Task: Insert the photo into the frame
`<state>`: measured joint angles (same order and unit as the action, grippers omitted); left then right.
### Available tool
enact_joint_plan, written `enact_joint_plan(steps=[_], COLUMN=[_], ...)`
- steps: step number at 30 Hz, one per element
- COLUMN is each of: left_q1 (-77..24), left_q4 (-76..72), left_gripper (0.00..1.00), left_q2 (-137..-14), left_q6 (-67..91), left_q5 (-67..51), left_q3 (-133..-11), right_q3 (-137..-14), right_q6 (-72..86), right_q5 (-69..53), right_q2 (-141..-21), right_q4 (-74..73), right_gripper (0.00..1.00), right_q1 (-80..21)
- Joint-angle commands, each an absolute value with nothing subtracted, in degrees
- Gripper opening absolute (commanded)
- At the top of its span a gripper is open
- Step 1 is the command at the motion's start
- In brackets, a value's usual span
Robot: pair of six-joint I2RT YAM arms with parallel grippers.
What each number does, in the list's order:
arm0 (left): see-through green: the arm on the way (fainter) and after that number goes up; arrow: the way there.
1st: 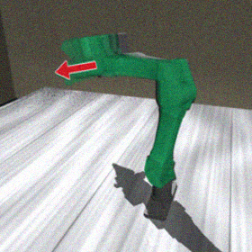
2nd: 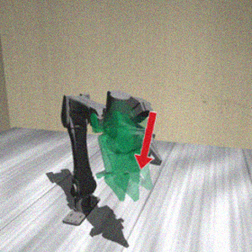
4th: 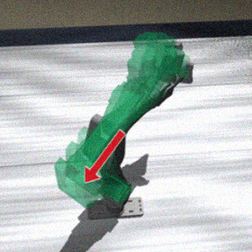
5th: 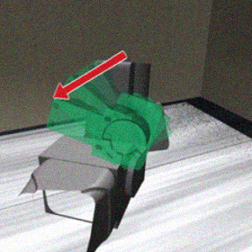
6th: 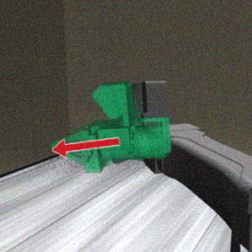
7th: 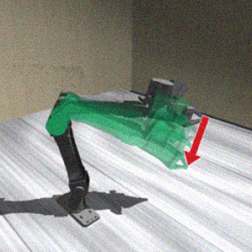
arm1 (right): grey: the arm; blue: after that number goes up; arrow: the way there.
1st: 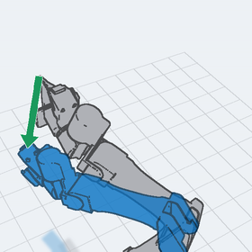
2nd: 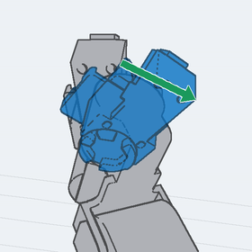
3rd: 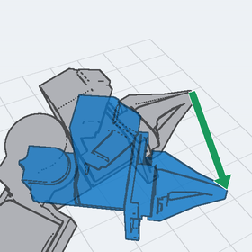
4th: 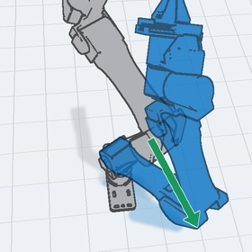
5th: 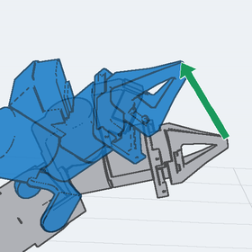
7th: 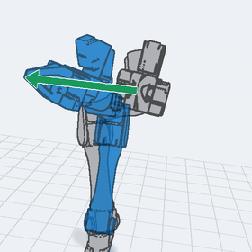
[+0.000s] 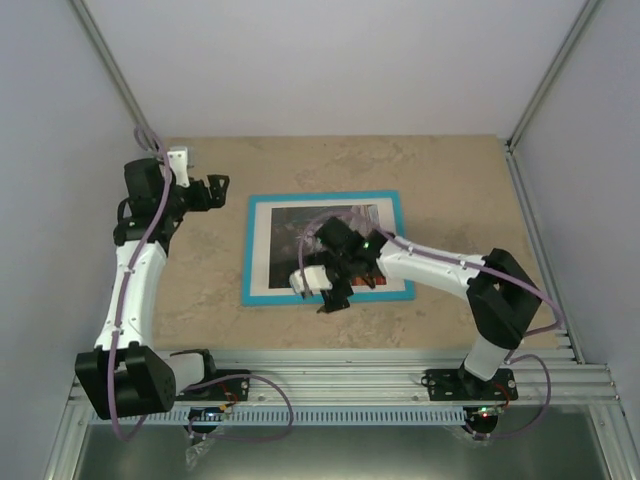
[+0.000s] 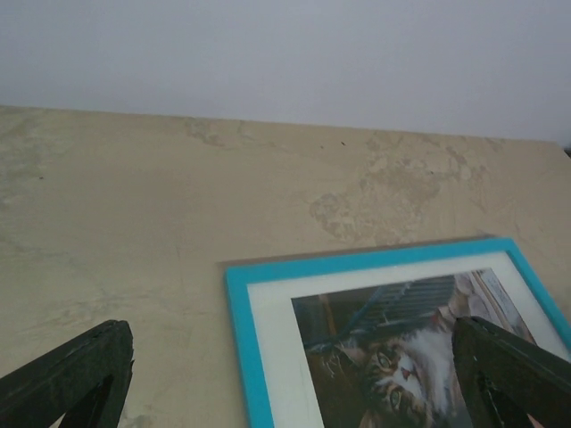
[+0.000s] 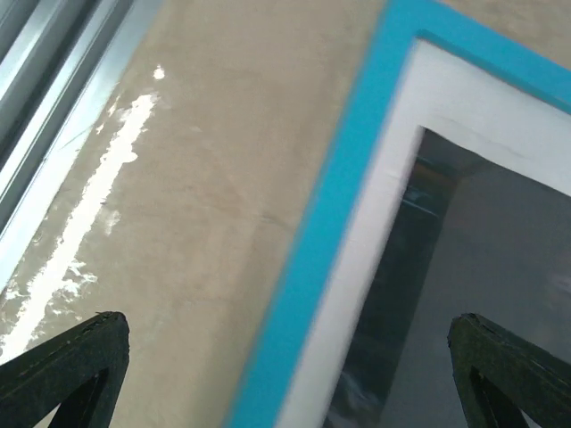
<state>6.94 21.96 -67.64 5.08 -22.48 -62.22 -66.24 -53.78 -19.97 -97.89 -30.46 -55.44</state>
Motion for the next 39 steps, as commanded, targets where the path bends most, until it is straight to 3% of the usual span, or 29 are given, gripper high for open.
enact_joint_plan(steps=[1, 6, 10, 17, 22, 39], left_q1=[7.3, 7.1, 3.9, -14.9, -17.3, -24.3], left_q4=[26.6, 42.8, 47.5, 41.8, 37.5, 19.8], left_gripper=[0.99, 0.99, 0.99, 0.99, 0.99, 0.99], left_q2=[-68.7, -70.0, -63.3, -54.8, -56.4, -64.3], left_q6=[-5.3, -27.7, -41.9, -43.4, -42.8, -43.7], left_q5=[-33.6, -38.9, -34.5, -19.9, -17.0, -0.7], left_q3=[-62.6, -59.6, -51.0, -37.0, -33.0, -29.8], right_q3=[-76.9, -84.7, -92.9, -115.3, -126.9, -123.9], right_q6=[-48.3, -43.5, -40.1, -33.4, -32.8, -34.4], right_q5=[-30.0, -33.7, -34.8, -37.3, -34.6, -39.4], right_q2=[-101.0, -105.8, -113.6, -132.5, -140.4, -146.4], right_q4=[-41.3, -43.8, -45.9, -50.8, -51.3, -50.5], right_gripper=[0.98, 0.98, 0.98, 0.98, 0.98, 0.98], right_q1=[-46.3, -35.4, -29.1, -22.2, -20.5, -16.8])
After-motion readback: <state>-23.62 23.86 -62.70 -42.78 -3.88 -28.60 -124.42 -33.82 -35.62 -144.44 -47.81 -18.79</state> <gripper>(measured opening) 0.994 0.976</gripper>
